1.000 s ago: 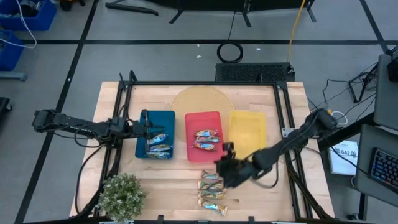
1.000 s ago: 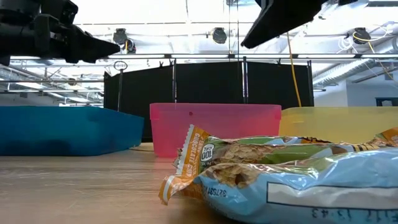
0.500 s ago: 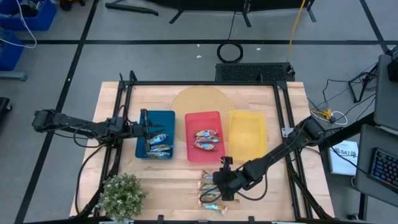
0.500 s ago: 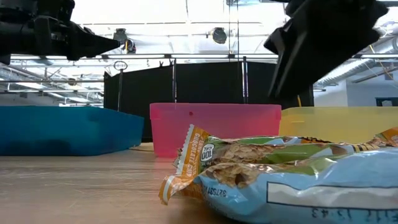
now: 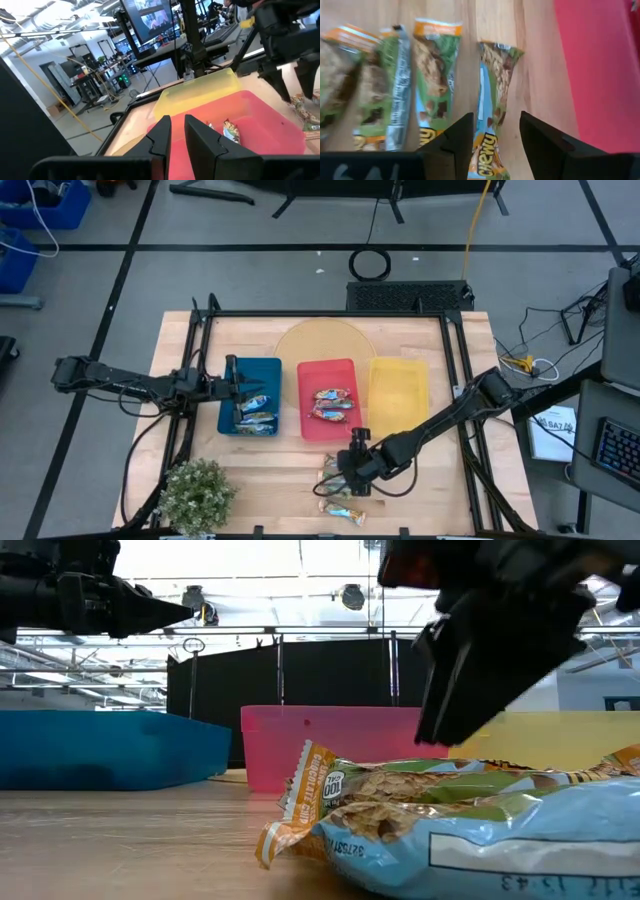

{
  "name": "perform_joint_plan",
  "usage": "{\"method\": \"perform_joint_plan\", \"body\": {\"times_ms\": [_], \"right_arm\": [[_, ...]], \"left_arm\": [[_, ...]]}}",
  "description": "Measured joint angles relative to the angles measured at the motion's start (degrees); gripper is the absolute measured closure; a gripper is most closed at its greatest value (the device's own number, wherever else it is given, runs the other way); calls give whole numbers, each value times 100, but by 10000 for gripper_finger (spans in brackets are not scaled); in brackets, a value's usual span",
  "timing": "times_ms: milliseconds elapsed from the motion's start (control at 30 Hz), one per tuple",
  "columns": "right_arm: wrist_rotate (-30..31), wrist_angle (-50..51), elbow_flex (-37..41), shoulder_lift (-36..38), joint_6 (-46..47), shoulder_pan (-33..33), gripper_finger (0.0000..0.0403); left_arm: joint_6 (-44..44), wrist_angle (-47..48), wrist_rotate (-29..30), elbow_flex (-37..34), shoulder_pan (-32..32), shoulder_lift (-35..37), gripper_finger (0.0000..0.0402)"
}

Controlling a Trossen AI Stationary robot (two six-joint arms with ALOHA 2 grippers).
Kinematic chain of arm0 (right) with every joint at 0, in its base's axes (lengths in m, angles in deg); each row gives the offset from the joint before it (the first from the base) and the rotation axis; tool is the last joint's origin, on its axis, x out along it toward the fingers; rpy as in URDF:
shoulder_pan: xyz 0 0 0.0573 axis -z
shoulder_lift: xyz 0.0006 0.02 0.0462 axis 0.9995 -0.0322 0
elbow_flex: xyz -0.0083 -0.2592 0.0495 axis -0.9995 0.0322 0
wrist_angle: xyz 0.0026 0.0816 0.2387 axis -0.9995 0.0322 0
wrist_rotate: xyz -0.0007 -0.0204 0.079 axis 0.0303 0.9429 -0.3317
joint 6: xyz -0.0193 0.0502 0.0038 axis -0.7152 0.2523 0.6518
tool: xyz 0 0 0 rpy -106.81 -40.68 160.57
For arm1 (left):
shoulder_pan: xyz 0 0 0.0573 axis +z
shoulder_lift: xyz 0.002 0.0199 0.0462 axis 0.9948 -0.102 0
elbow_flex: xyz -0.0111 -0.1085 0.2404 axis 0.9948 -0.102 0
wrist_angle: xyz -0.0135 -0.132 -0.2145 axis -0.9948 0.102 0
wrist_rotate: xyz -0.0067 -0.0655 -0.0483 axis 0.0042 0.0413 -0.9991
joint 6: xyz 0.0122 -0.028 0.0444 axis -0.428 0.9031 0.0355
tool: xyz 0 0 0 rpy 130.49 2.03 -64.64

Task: Pick and place Granola Bars by type
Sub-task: Put the yellow granola bar into the yellow bin

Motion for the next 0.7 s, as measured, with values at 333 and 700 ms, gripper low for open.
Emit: {"method": "perform_joint_plan", "body": {"times_ms": [333, 700], "right_arm": [[-292, 35, -8, -496, 0, 20, 261], [-287, 155, 26, -249, -501, 121, 384]], "left_arm": [[64, 36, 45, 0, 0, 0, 339], [344, 58, 50, 0, 0, 0, 339]]}}
